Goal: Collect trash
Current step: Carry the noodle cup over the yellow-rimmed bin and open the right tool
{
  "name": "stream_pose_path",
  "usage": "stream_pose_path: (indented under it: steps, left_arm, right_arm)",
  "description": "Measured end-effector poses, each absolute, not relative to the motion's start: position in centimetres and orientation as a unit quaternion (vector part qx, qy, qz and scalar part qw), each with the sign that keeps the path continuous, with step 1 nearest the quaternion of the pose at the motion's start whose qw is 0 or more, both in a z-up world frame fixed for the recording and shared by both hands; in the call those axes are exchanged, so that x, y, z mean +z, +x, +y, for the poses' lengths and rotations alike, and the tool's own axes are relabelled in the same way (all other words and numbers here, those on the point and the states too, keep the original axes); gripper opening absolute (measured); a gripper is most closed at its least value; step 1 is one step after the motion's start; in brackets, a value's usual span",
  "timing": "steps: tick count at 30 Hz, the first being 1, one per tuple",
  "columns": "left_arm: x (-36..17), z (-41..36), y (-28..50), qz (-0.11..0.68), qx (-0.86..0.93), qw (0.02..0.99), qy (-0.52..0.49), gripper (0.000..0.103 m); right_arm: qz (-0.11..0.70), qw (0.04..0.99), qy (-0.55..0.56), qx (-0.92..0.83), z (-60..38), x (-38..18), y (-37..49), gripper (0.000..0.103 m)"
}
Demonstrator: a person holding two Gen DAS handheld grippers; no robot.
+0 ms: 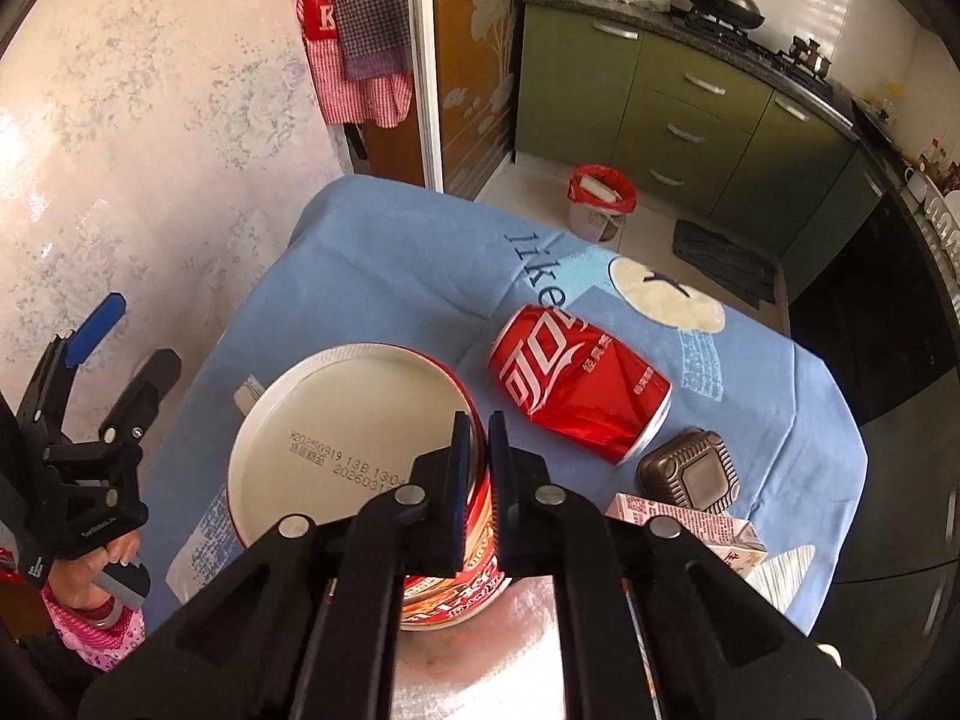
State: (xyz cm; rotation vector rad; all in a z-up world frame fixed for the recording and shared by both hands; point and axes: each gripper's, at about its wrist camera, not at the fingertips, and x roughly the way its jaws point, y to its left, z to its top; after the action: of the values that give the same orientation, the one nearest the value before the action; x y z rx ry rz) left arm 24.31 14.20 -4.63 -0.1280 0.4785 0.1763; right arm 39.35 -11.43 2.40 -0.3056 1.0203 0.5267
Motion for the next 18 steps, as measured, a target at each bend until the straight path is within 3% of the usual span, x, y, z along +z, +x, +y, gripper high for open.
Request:
stream_pose_path:
  steps: [9,18]
  left_arm:
    - [-4.6,13.9,24.1,0.236,0.085,0.966,-0.063,0.099]
    - [-4.9,11.9,24.2,0.239,0.062,0.968,-0.038,0.099]
  right_arm:
    - [0.423,0.869,-0.089,0.241,-15.3,8.0,39.1,0.006]
    - [0.378,0.916,-0.002,0.134,-30.5,11.2,34.6,0.006]
